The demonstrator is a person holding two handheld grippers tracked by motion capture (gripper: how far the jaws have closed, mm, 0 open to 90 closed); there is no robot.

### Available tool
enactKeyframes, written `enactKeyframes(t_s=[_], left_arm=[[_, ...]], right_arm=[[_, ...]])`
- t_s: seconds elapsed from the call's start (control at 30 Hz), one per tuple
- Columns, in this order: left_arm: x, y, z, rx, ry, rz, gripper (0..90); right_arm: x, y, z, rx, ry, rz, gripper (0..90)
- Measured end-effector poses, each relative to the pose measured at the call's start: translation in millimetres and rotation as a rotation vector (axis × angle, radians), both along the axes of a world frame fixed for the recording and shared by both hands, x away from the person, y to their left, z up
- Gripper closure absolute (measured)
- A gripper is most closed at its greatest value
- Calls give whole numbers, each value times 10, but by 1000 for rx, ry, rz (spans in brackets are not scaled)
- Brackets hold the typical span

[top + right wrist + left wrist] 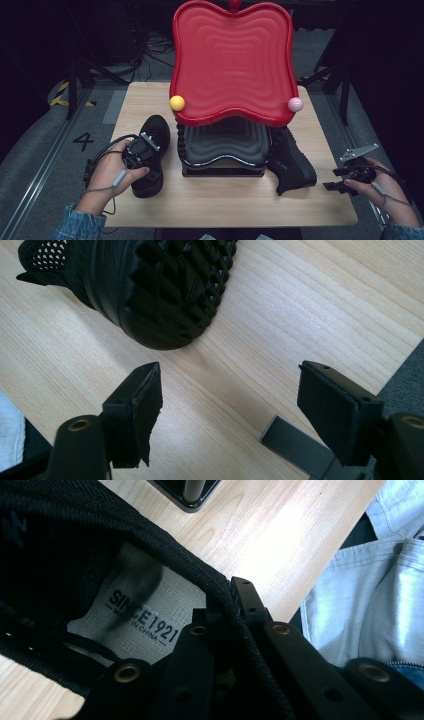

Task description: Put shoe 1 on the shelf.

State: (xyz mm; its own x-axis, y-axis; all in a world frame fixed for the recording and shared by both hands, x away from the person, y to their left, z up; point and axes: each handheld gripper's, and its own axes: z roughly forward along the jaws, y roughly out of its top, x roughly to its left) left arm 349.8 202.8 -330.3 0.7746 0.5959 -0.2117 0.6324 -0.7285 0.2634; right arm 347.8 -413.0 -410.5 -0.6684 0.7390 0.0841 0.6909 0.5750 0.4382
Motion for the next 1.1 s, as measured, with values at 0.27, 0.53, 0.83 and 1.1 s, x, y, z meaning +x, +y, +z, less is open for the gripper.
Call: enactKeyframes(t_s=[0.27, 0.53, 0.83, 1.1], left_arm=[[-24, -18, 234, 44, -8, -8, 877], [-36, -25, 562, 51, -36, -42, 874], [-54, -35, 892, 44, -78, -27, 873], [-66, -43, 1134, 42, -95, -35, 872]], right_arm=[[-11, -2, 20, 4, -5, 2, 270], [-2, -5, 12, 10, -6, 9, 276], [28, -15, -22, 21, -2, 25, 289], [42, 52, -62, -2, 2, 51, 289]])
